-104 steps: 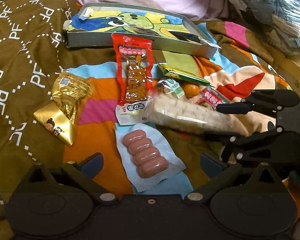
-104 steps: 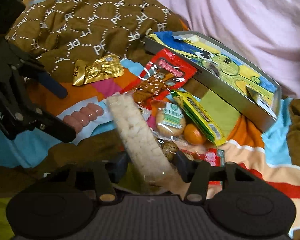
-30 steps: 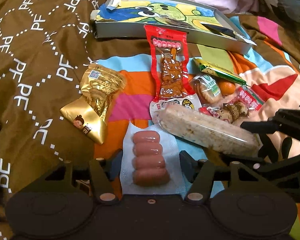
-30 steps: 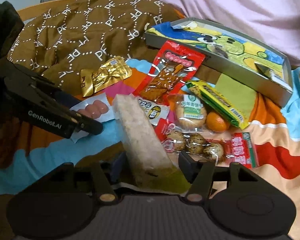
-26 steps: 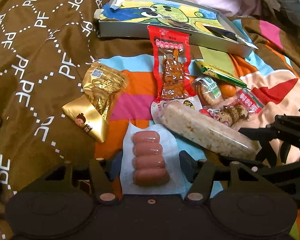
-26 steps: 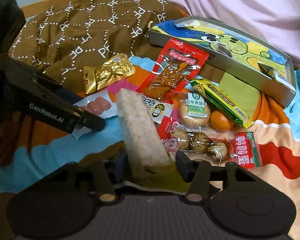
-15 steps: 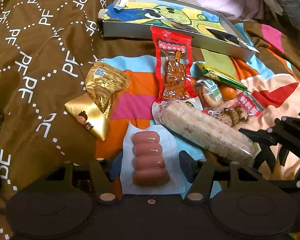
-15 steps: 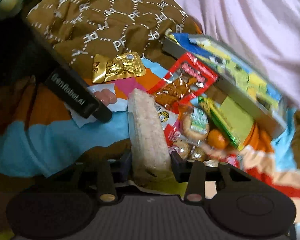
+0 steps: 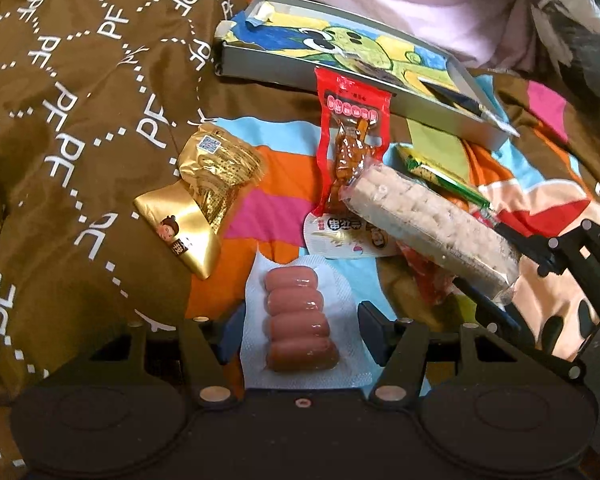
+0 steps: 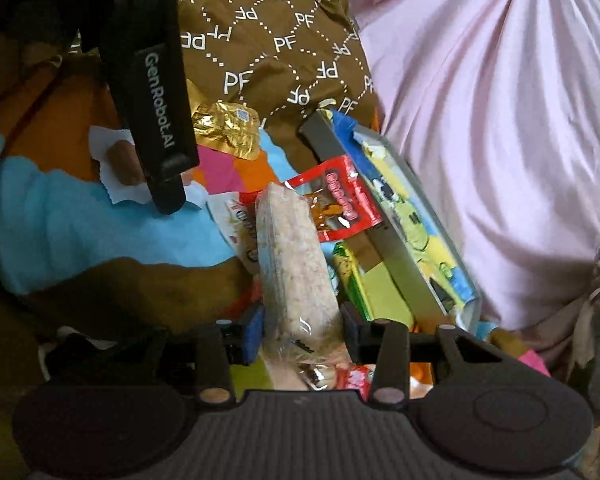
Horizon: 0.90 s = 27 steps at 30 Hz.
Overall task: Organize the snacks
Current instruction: 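Lift and carry the rice bar and sausage pack toward the tray with both tools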
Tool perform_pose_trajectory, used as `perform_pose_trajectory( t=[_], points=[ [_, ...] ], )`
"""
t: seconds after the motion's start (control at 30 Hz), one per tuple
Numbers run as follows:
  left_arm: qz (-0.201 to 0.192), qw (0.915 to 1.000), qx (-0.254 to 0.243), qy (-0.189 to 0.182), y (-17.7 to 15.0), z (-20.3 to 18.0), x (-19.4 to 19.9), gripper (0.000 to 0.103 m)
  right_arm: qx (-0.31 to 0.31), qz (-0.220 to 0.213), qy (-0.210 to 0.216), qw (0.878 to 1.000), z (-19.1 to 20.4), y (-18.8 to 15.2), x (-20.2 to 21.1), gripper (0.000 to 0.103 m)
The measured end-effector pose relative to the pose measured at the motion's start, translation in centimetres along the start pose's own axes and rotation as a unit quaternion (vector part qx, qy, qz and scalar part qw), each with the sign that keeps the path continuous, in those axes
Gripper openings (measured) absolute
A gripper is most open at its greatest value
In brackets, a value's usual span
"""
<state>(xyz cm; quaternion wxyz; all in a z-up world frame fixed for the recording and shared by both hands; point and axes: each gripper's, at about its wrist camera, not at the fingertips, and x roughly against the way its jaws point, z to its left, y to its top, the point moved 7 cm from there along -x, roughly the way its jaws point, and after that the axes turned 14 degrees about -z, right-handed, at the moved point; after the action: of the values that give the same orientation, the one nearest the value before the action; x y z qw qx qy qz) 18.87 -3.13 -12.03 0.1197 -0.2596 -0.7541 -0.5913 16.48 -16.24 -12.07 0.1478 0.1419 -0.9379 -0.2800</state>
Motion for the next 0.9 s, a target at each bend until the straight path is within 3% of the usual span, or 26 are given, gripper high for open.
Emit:
perform_pose_trajectory(
  t=[0.37,0.9],
  points=[
    [-0.019,0.9991,0.037,-0.011,0.22,0.17,0.48,0.062,0.012,-0.019,-0.03,0.999,-0.55,0.22,-0.13,0.045],
    [-0.034,0.9973,0.053,-0.036,0.33,-0.32,1.02,0.061,0.003,-0.02,-0.034,0.999,-0.87,0.11,-0.17,0.045]
  ],
)
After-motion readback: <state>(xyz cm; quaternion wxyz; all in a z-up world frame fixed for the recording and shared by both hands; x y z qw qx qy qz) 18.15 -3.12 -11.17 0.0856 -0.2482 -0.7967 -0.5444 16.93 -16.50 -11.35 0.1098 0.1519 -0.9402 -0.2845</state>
